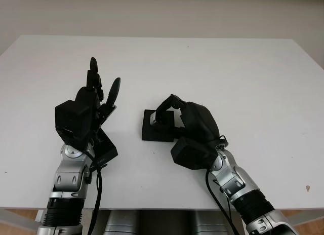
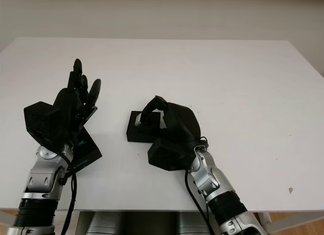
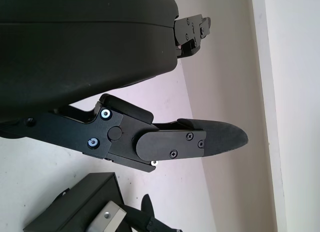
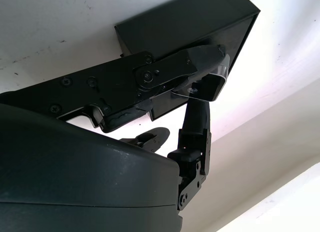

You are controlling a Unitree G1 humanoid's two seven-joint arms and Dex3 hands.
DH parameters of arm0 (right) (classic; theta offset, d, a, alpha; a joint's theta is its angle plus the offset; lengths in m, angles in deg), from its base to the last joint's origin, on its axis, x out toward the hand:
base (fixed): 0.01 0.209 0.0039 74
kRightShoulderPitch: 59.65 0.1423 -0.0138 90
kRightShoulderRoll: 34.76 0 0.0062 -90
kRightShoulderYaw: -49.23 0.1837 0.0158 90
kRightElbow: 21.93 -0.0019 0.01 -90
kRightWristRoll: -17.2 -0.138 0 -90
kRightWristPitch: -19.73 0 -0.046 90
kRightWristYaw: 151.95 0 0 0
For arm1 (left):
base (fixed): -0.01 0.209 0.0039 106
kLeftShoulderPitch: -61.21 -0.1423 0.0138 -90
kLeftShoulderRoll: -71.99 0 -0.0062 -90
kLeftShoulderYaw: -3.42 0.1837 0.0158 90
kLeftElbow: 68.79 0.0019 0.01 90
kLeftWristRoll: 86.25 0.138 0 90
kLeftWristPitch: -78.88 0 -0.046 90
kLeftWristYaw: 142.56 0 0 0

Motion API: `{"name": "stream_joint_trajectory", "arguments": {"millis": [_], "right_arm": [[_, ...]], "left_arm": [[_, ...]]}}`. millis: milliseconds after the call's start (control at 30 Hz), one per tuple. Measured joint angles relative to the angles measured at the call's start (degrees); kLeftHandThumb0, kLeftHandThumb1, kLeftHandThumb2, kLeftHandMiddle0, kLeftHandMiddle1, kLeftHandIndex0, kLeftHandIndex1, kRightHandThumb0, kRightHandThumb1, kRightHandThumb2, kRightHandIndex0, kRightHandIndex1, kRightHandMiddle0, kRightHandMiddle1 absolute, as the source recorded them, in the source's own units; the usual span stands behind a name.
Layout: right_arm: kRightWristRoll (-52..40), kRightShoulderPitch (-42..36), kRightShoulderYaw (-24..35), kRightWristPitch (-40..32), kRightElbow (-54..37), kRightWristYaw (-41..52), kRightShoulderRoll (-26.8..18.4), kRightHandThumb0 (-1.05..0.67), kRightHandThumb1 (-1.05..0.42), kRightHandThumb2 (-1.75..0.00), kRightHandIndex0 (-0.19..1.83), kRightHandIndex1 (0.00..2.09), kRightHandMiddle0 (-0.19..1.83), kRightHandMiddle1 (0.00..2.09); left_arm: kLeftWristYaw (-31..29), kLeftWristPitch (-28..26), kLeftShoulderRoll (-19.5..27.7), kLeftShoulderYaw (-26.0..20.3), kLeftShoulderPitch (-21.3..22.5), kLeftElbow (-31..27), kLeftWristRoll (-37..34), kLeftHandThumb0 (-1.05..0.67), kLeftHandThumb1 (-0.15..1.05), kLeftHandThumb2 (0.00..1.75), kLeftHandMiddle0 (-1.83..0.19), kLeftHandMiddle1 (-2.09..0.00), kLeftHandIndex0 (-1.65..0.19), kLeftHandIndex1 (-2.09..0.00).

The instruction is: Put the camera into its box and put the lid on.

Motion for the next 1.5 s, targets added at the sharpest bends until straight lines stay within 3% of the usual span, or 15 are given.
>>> {"name": "stream_joint_trajectory", "arguments": {"millis": [267, 633, 900, 1100, 1300, 1500], "right_arm": [[-6.2, -0.4, 2.2, 0.6, 0.0, 2.5, 0.6, -0.38, -0.90, -0.05, 0.52, 0.13, 0.42, 1.52], [-24.2, -0.7, 10.2, 1.9, -2.4, 10.0, 4.8, -0.42, -0.92, -0.06, 0.49, 0.11, 0.37, 1.49], [-31.4, -0.7, 13.8, -2.3, -4.7, 13.8, 7.7, -0.42, -0.93, -0.06, 0.45, 0.09, 0.36, 1.53], [-33.3, -0.4, 14.4, -11.4, -9.6, 18.4, 7.0, -0.44, -0.94, -0.06, 0.40, 0.06, 0.34, 1.58], [-34.1, 2.1, 14.7, -24.4, -14.3, 26.0, 2.1, -0.43, -0.93, -0.05, 0.38, 0.05, 0.34, 1.60], [-33.6, 4.0, 14.4, -30.5, -14.8, 31.5, -2.7, -0.43, -0.93, -0.05, 0.37, 0.04, 0.37, 1.60]], "left_arm": [[0.0, 0.0, 0.0, 0.0, 0.0, 0.0, -0.2, -0.77, 1.05, 0.42, 0.19, 0.00, 0.19, 0.00], [-0.1, 0.0, 0.0, 0.1, 0.0, 0.0, -0.4, -0.76, 1.05, 0.43, 0.19, 0.00, 0.19, 0.00], [0.0, 0.0, -0.1, 0.1, 0.0, 0.0, -0.5, -0.76, 1.05, 0.43, 0.19, 0.00, 0.19, 0.00], [0.0, 0.0, -0.1, 0.1, 0.0, 0.0, -0.3, -0.77, 1.05, 0.44, 0.19, 0.00, 0.19, 0.00], [0.0, -0.3, -0.1, 0.3, 0.0, 0.0, -0.3, -0.76, 1.05, 0.44, 0.19, 0.00, 0.19, 0.00], [0.2, -0.3, -0.1, 0.4, 0.0, 0.0, 0.0, -0.76, 1.05, 0.44, 0.19, 0.00, 0.19, 0.00]]}}
